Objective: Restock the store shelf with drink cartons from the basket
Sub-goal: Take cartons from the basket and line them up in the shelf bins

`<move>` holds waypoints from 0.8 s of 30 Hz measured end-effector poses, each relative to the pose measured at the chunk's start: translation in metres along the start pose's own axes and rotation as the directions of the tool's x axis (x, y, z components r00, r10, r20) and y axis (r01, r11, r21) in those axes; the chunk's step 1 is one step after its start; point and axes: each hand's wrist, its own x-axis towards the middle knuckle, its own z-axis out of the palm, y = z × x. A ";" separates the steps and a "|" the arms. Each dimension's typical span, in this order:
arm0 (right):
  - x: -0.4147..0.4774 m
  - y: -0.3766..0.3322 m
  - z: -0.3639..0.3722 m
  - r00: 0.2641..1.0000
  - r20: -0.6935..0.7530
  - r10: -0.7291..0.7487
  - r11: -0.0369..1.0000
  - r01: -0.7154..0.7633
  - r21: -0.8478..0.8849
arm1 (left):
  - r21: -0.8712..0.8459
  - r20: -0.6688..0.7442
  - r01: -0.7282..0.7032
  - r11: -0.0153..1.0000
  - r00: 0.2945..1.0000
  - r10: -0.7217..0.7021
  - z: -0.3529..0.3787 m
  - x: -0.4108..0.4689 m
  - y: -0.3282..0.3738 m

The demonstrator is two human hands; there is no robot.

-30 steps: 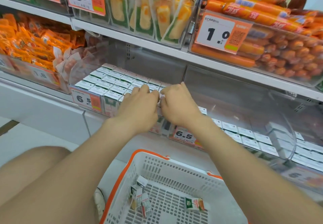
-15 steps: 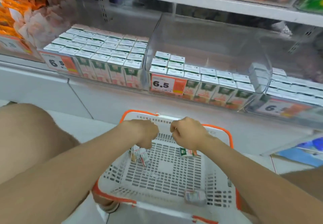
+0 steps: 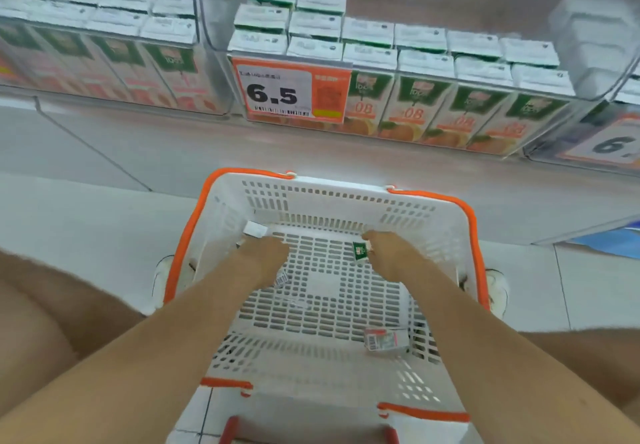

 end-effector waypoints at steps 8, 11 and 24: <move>0.018 0.006 0.049 0.996 -0.054 -0.069 0.940 0.047 -0.337 | 0.302 -0.121 0.078 0.950 0.992 -0.043 0.056 0.039 0.010; 0.020 0.003 0.054 0.996 -0.012 -0.089 0.898 0.075 -0.433 | 0.363 -0.155 0.053 0.930 0.988 0.004 0.058 0.046 0.010; 0.001 -0.017 0.008 0.976 0.199 -0.089 0.853 -0.029 0.522 | -0.668 0.056 -0.014 0.744 0.996 0.069 0.014 0.026 0.007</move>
